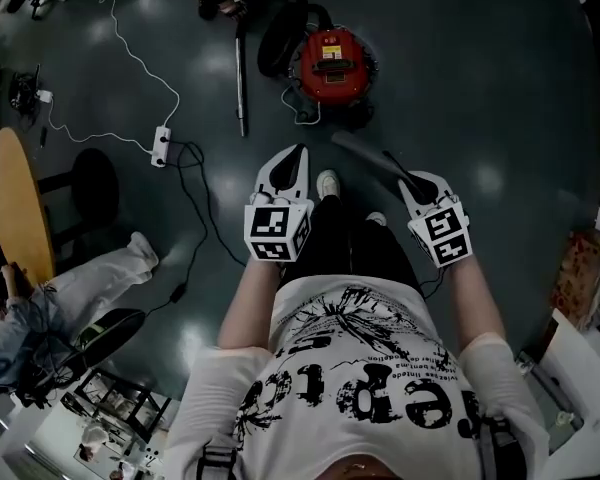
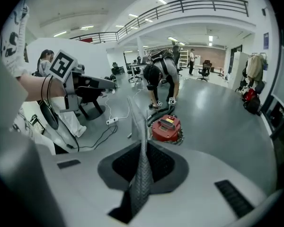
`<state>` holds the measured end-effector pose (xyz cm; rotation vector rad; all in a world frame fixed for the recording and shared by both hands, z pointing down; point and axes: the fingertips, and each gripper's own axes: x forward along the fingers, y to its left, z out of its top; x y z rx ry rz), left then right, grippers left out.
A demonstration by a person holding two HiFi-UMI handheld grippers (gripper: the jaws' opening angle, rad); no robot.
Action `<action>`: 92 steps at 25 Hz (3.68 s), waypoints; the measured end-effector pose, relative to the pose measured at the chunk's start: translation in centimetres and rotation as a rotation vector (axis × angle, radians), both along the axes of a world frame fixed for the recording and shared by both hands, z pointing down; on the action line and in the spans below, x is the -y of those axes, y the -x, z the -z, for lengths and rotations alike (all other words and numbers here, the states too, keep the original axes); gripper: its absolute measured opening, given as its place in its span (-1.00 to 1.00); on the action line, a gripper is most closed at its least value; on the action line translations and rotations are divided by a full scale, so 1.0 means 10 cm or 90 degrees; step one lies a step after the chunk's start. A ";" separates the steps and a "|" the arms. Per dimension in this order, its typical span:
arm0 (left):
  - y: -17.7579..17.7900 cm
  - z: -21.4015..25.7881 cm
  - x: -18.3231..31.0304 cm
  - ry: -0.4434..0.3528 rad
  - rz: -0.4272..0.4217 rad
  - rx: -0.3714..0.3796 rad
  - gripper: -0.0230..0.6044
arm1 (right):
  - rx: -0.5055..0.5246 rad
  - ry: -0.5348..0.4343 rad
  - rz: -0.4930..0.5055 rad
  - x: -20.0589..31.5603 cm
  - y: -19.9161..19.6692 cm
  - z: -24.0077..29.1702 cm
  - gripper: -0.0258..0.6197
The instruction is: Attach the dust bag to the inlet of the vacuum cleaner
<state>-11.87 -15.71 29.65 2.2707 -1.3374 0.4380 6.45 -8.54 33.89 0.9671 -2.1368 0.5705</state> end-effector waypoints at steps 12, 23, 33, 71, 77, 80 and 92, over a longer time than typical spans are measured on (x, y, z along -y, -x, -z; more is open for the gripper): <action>-0.10 -1.87 0.58 -0.100 -0.065 0.076 -0.91 | -0.003 -0.070 0.193 0.36 0.18 -1.88 -0.83; -0.13 -3.28 0.91 -0.177 -0.046 0.064 -0.91 | -0.011 -0.183 0.282 0.60 0.13 -3.32 -0.83; -0.29 -3.41 1.59 -0.234 -0.168 0.267 -0.61 | -0.030 -0.177 0.323 0.59 0.26 -3.66 -0.83; -0.91 -3.91 2.55 -0.308 -0.469 0.581 -0.56 | -0.129 -0.242 0.347 1.04 0.19 -4.02 -0.82; -0.90 -3.95 2.55 -0.270 -0.478 0.567 -0.56 | -0.130 -0.248 0.309 1.07 0.17 -4.02 -0.78; -0.92 -3.95 2.55 -0.265 -0.482 0.568 -0.56 | -0.134 -0.246 0.299 1.14 0.17 -4.00 -0.77; -0.94 -3.96 2.54 -0.285 -0.474 0.537 -0.56 | -0.102 -0.230 0.230 1.28 0.18 -3.97 -0.73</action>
